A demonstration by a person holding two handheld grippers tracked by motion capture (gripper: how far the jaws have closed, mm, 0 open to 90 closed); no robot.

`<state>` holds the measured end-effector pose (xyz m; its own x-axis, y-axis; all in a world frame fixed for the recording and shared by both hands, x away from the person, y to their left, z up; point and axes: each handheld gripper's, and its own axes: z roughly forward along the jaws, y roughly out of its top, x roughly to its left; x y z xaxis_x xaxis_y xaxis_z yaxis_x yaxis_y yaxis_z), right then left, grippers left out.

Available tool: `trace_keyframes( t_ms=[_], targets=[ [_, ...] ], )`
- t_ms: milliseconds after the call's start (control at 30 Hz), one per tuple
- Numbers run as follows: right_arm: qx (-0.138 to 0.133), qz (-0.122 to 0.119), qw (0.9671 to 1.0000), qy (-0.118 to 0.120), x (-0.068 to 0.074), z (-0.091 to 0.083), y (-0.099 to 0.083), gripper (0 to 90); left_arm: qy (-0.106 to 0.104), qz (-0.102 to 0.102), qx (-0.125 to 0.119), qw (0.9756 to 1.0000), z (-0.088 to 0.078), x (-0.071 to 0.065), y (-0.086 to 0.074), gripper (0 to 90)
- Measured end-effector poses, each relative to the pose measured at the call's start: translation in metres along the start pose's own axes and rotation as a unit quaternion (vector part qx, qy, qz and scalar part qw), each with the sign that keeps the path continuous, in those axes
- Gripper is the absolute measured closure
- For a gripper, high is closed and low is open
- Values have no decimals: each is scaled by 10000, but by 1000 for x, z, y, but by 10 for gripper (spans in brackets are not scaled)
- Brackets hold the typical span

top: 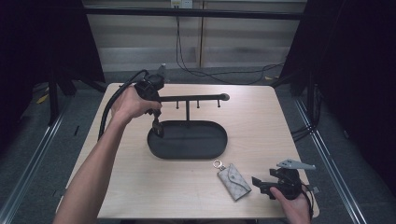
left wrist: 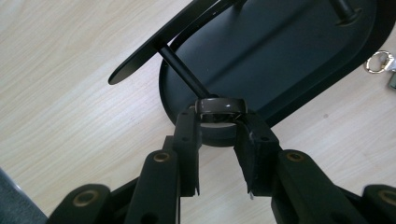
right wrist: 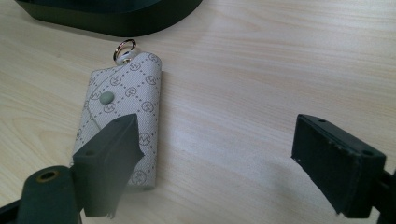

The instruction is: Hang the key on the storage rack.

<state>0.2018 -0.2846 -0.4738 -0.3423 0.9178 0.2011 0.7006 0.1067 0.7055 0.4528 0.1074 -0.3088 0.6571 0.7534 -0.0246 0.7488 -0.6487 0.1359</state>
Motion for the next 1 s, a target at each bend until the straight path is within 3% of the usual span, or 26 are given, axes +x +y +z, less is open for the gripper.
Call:
trace_keyframes(
  t_ms=[300,433,767,1000],
  targets=[
    [2,-13,10000,3,0,0,0,151,14,-192,-21,9998,5,1,4,705],
    [-1,1,10000,2,0,0,0,151,-94,-277,-133,9995,8,4,3,690],
    [-14,42,10000,-5,-1,1,1,151,-379,-268,-342,9983,9,8,-12,383],
    [2,12,10000,-10,0,1,1,151,-484,-300,-768,9954,0,12,-32,285]
  ],
)
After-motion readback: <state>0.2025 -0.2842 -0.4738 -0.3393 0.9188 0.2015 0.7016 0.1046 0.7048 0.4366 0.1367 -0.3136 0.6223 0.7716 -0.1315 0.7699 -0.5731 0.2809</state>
